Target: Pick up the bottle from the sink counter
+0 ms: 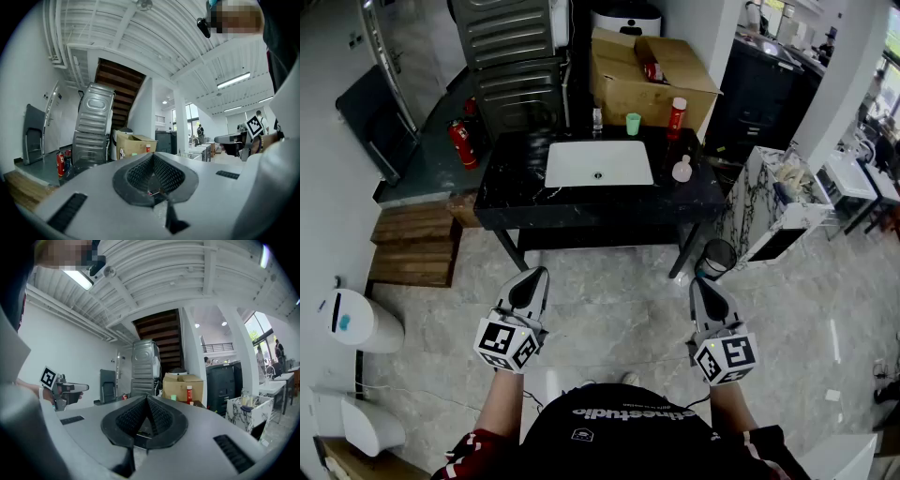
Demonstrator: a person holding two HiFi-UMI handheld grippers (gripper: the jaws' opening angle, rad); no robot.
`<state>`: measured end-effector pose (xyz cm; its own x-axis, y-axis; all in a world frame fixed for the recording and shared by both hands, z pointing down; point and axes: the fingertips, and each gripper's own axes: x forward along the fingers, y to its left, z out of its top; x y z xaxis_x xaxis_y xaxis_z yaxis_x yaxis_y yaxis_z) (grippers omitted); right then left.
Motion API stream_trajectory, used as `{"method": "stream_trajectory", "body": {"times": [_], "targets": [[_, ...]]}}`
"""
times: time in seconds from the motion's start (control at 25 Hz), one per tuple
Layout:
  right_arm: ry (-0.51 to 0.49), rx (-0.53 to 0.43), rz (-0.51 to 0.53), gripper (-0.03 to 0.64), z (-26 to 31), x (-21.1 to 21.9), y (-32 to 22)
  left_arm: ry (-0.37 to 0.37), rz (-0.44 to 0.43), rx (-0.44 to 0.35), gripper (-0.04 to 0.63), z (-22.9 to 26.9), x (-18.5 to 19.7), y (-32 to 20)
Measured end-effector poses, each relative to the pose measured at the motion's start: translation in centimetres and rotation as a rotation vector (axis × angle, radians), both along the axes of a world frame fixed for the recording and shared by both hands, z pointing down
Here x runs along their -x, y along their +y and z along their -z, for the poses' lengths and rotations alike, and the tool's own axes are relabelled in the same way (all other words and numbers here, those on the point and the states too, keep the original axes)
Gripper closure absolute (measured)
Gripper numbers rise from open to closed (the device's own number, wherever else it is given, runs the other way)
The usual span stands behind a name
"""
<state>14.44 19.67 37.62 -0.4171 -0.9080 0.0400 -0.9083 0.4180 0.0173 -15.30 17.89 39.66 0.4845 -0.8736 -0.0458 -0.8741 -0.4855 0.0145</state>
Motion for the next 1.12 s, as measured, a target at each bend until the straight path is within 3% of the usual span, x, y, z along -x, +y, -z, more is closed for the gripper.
{"method": "stream_trajectory", "body": {"times": [0.6, 0.76, 1.12], "targets": [[-0.009, 0.02, 0.015, 0.578, -0.4, -0.4, -0.2, 0.0, 0.04, 0.01, 0.581, 0.2, -0.4, -0.6], [-0.052, 0.035, 0.023, 0.578, -0.9, -1.0, -0.7, 0.006, 0.046, 0.018, 0.58, -0.3, -0.9, -1.1], [-0.065, 0.054, 0.05, 0.578, -1.7, -5.0, -2.4, 0.012, 0.049, 0.04, 0.581, -0.6, -4.8, -3.1]]}}
